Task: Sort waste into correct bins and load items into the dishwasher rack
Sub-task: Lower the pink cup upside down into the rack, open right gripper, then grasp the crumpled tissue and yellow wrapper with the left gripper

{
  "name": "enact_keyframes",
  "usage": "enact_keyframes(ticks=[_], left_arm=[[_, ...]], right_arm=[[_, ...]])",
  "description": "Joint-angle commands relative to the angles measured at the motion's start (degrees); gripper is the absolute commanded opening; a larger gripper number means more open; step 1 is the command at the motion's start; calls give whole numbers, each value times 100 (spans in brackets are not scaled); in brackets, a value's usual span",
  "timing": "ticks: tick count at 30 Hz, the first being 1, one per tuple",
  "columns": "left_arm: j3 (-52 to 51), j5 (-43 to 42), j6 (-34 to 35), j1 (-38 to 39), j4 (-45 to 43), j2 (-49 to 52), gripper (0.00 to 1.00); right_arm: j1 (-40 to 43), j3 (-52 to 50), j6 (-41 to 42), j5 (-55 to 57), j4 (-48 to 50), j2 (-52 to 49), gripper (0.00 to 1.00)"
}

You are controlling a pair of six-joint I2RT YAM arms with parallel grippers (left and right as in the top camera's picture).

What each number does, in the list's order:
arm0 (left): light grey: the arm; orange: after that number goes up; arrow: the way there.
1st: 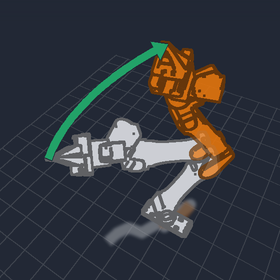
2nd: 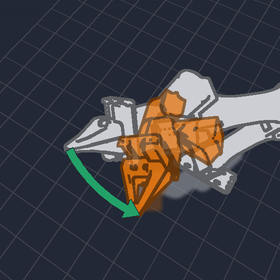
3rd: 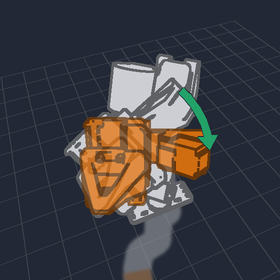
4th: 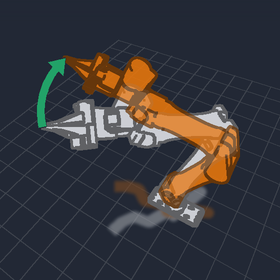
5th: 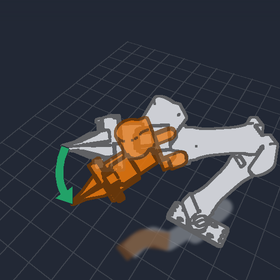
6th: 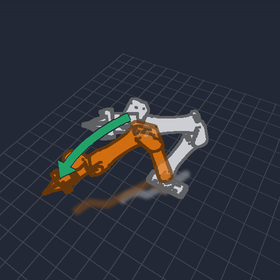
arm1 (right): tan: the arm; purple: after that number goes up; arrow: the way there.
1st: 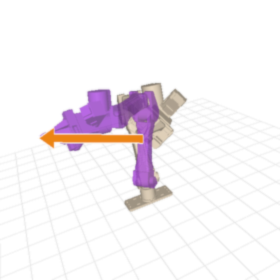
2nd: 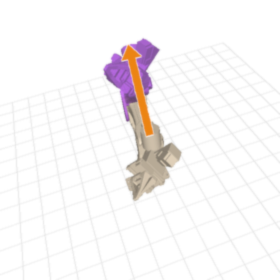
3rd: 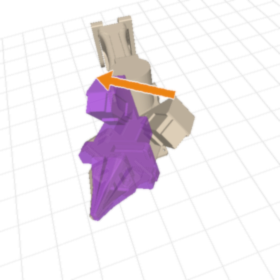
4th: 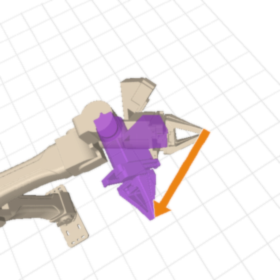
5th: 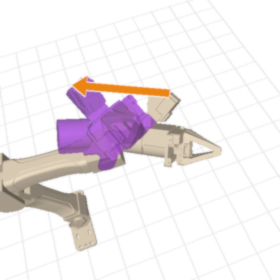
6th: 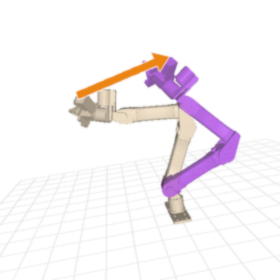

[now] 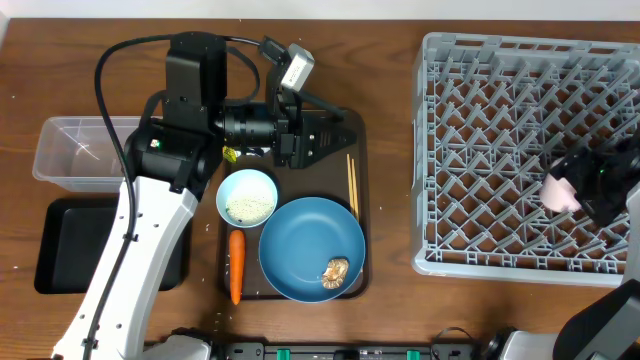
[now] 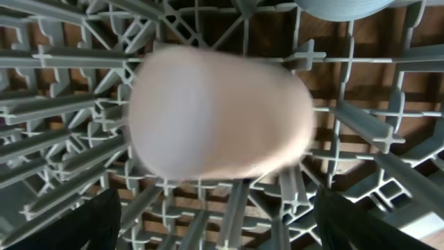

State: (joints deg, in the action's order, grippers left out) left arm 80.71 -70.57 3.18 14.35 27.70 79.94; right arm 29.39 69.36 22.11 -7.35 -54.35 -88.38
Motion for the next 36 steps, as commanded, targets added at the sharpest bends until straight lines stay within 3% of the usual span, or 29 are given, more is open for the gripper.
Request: enact_keyframes(ticks=[1, 11, 13, 14, 18, 21, 25, 30, 36], left_arm=[[55, 566, 13, -31, 166, -63, 66], [52, 4188, 13, 63, 2153, -63, 66], [52, 4769, 13, 61, 2594, -52, 66], [42, 5086, 13, 61, 2802, -50, 66], [-151, 6074, 168, 61, 3086, -48, 66], [-448, 6618, 181, 61, 2660, -17, 66], [-1010, 7665, 181, 44, 1408, 267, 66], [-1285, 7912, -107, 44, -146, 1071, 66], [-1285, 9053, -363, 39, -1270, 2155, 66]], right_arm=[[26, 448, 9, -348, -81, 297, 82], [-501, 662, -828, -2260, -31, 1735, 84], [-750, 662, -892, -2310, -33, 1952, 91], [-898, 662, -892, -2308, -35, 2037, 99], [-1403, 660, -890, -2310, -37, 2129, 99], [-1764, 660, -890, -2306, -55, 2059, 99], [-2166, 660, -890, -2286, -17, 1869, 99], [-2487, 660, -890, -2288, -35, 1554, 99], [-2852, 658, -890, -2286, -168, 1222, 96]])
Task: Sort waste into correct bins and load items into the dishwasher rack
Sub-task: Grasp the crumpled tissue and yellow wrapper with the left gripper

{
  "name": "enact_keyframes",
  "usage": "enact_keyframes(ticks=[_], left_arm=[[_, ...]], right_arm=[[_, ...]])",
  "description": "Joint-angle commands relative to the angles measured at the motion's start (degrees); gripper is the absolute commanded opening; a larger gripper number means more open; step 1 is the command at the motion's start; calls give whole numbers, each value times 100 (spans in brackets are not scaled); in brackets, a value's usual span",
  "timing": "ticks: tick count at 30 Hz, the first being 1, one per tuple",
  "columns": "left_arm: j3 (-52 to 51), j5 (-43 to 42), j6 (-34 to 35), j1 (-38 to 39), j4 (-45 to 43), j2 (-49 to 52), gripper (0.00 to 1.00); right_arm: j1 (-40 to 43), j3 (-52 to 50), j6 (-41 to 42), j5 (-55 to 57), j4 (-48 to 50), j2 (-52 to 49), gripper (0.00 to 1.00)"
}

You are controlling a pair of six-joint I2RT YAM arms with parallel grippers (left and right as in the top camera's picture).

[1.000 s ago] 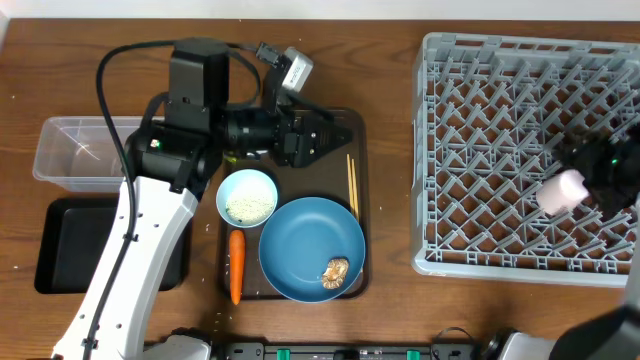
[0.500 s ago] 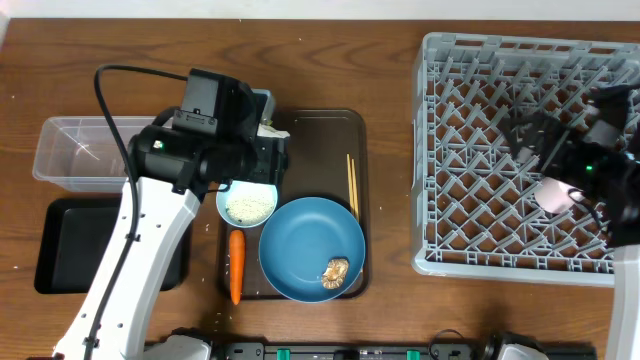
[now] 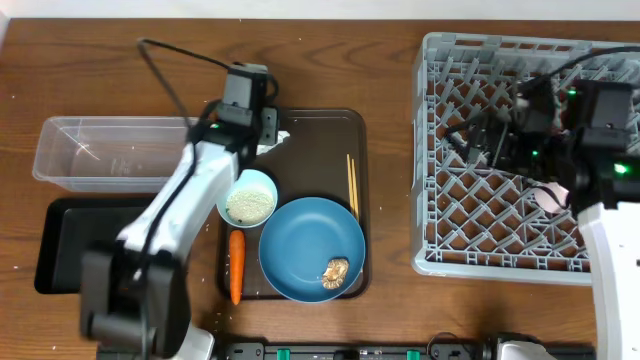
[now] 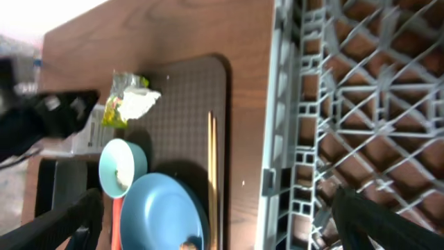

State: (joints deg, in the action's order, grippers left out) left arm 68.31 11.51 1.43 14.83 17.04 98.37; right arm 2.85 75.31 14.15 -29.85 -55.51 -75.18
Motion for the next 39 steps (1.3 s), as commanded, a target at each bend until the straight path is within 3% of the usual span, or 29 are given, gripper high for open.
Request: enact_keyframes(ticks=[1, 6, 14, 22, 35, 37, 39], left_arm=[[-46, 922, -210, -9, -319, 437, 66], [-46, 907, -321, -127, -468, 820, 65], [-46, 70, -264, -520, -299, 907, 46], [-50, -776, -273, -752, -323, 914, 46], [-50, -994, -295, -754, -267, 1176, 45], [-50, -935, -295, -754, -289, 1182, 33], [-48, -940, -282, -754, -297, 1161, 12]], right_arm=[[-260, 63, -94, -37, -74, -144, 96], [-579, 63, -94, 52, -170, -352, 95], [-918, 59, -92, 435, -133, -435, 92], [-962, 59, -92, 433, -177, -433, 88], [-968, 59, -94, 389, -372, -433, 85], [-968, 59, -94, 391, -387, -433, 85], [-968, 59, -96, 393, -389, -433, 85]])
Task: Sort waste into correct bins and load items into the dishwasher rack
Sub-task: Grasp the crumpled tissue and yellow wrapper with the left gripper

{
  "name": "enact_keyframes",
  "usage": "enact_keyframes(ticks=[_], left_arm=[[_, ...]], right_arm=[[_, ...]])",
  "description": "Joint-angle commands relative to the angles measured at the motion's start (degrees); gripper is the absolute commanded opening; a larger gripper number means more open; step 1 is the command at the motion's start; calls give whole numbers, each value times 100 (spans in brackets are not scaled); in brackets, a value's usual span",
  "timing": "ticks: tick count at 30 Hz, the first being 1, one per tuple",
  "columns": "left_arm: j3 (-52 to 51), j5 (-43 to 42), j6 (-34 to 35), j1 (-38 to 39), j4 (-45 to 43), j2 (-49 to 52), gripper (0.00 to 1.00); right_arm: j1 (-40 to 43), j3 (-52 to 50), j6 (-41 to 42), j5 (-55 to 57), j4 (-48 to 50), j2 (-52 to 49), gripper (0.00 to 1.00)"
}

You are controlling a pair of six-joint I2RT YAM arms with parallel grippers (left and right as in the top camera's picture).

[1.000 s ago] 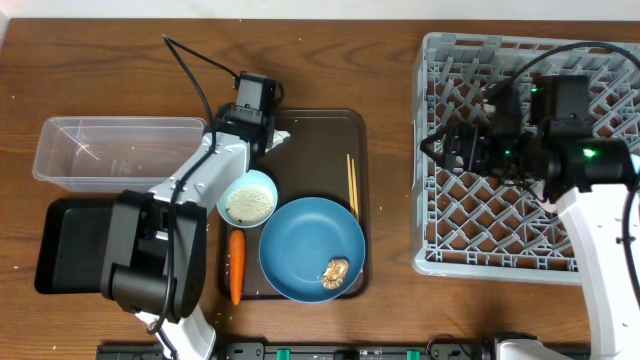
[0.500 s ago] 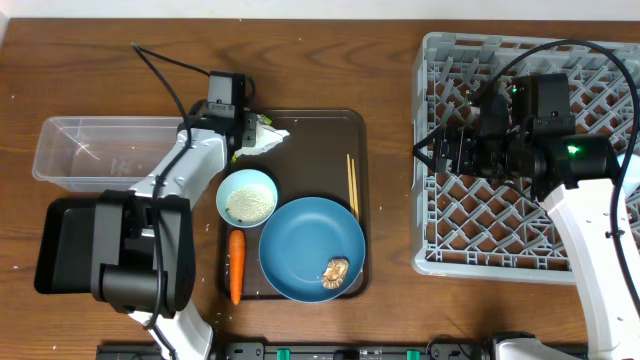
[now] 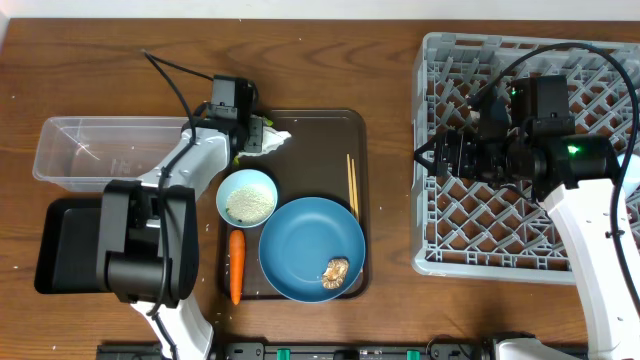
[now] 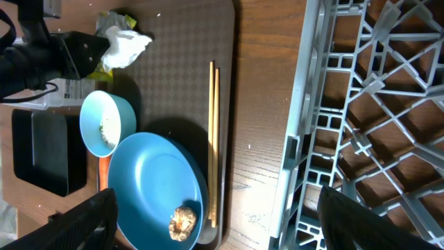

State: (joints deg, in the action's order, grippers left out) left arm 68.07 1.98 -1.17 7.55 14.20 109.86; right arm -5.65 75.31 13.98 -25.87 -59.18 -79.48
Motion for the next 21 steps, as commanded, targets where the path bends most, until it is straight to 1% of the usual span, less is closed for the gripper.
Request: enact_keyframes(ticks=[1, 6, 11, 15, 17, 18, 21], left_arm=[[-24, 11, -2, -24, 15, -17, 6], [70, 9, 61, 94, 391, -463, 6], [131, 15, 61, 345, 949, -1386, 6], [131, 76, 120, 389, 1545, -2087, 6], [131, 575, 199, 361, 1838, -2365, 6], [131, 964, 313, 326, 1980, -2500, 6], [129, 1714, 632, 138, 2234, -2723, 6]], right_arm=[[-118, 59, -76, -4, -22, -2, 85], [-118, 59, -76, -4, -13, -2, 85], [-118, 59, -79, -2, 22, -2, 85], [-118, 59, -76, -2, 74, -2, 86], [-118, 59, -76, -4, 111, -2, 85], [-118, 59, -76, -4, 120, -2, 86], [-118, 59, -76, -4, 153, -2, 86]])
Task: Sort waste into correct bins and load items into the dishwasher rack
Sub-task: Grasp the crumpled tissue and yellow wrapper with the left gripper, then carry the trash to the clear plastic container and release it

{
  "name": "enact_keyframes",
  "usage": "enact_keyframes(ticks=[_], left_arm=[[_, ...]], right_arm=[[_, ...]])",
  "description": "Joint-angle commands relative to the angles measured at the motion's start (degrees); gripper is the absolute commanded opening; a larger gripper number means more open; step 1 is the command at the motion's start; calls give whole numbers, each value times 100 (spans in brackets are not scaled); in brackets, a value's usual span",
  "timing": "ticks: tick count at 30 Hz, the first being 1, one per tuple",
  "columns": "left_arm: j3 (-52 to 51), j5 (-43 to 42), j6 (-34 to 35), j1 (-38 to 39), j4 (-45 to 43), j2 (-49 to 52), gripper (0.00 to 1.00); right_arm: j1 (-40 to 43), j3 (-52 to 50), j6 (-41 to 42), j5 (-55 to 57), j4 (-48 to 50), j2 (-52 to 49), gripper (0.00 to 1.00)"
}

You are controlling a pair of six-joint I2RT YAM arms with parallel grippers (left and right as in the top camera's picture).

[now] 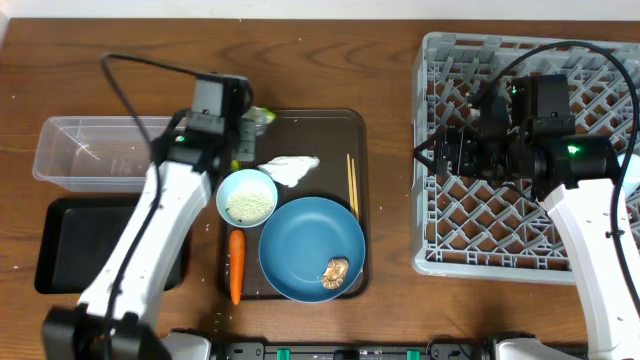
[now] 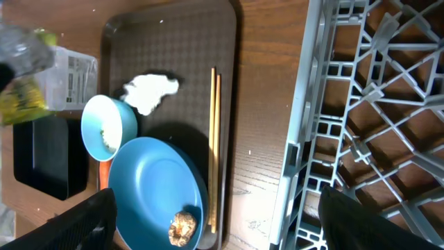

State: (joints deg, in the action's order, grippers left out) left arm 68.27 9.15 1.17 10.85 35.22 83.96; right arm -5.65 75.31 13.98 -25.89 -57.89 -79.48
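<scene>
My left gripper (image 1: pixel 250 124) hangs over the brown tray's (image 1: pixel 330 125) far left corner, shut on a yellow-green wrapper (image 1: pixel 263 115) that shows blurred in the right wrist view (image 2: pixel 21 97). A crumpled white napkin (image 1: pixel 290 168) lies on the tray beside a small blue bowl (image 1: pixel 247 197). Nearby are a blue plate (image 1: pixel 305 240) with a food scrap (image 1: pixel 335 270), a carrot (image 1: pixel 236 267) and chopsticks (image 1: pixel 351 185). My right gripper (image 2: pixel 218 223) is wide open and holds nothing, above the grey dishwasher rack's (image 1: pixel 530 60) left edge.
A clear plastic bin (image 1: pixel 80 150) stands at the far left, with a black bin (image 1: pixel 70 250) in front of it. The rack fills the right side of the table. Bare wood (image 1: pixel 390 200) separates the tray from the rack.
The wrapper has come up off the tray in my left gripper. The white napkin now lies farther right on the tray, by the bowl. My right arm has hardly moved.
My right gripper held a pink cup over the rack's right side while the left arm hovered over the tray. Then the cup lay in the rack and the right gripper faced the tray. The left gripper reached the wrapper and napkin, and now holds the wrapper.
</scene>
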Motion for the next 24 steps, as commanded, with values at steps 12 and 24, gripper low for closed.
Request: enact_keyframes(ticks=[12, 24], left_arm=[[44, 918, 1034, -1379, 74, 629, 32], [557, 22, 1027, -1012, 354, 13, 74]], right_arm=[[-118, 59, -76, -4, 46, -2, 86], [-118, 59, -76, 0, 70, -2, 87]])
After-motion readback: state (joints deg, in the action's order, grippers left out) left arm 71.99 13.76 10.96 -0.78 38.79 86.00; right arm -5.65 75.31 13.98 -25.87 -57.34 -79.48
